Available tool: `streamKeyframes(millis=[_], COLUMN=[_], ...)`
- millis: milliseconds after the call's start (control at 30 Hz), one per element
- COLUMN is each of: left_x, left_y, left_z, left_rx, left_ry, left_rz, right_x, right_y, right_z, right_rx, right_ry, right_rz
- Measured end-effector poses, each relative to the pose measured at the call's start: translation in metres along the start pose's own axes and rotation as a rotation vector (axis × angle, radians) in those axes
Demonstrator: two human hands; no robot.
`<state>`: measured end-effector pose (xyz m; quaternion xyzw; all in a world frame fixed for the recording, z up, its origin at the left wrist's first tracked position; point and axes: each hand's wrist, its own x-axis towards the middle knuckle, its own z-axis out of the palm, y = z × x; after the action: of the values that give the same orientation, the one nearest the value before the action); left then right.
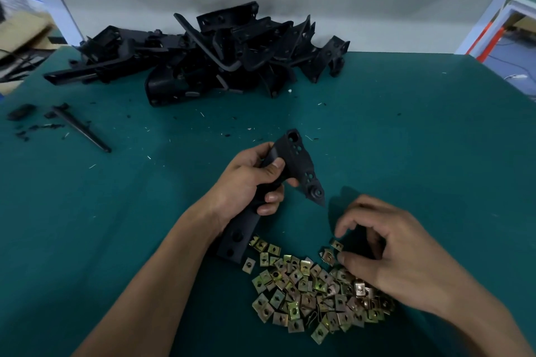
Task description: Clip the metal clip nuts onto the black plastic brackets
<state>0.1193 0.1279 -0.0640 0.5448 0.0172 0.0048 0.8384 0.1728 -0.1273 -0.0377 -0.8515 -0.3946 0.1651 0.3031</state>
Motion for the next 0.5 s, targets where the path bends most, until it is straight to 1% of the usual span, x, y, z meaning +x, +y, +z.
streamKeyframes(millis=[133,233,300,367,433,500], left_x=[0.002,0.001,-0.001,-0.002,-0.003,-0.004], left_y=[0.0,0.0,0.0,0.001,0.002,0.003], left_z=[0.0,-0.001,-0.001,-0.001,-0.001,0.0], left_rx=[-0.005,-0.014,-0.009,0.009,0.031,0.052], left_ry=[-0.005,-0.013,-0.027,-0.051,-0.071,-0.076], left_rz=[-0.016,-0.023,-0.02,-0.011,0.01,0.029], right_x=[0.001,0.006,0.014,0.026,0.042,0.059], right_y=[0.001,0.006,0.007,0.009,0.009,0.005], right_z=[0.001,0.003,0.004,0.004,0.004,0.006], right_rx=[-0.054,-0.151,-0.168,0.001,0.264,0.583], right_ry=[-0.008,0.026,0.033,0.06,0.113,0.161], right_rz=[-0.08,-0.142,-0.145,-0.079,-0.017,-0.006])
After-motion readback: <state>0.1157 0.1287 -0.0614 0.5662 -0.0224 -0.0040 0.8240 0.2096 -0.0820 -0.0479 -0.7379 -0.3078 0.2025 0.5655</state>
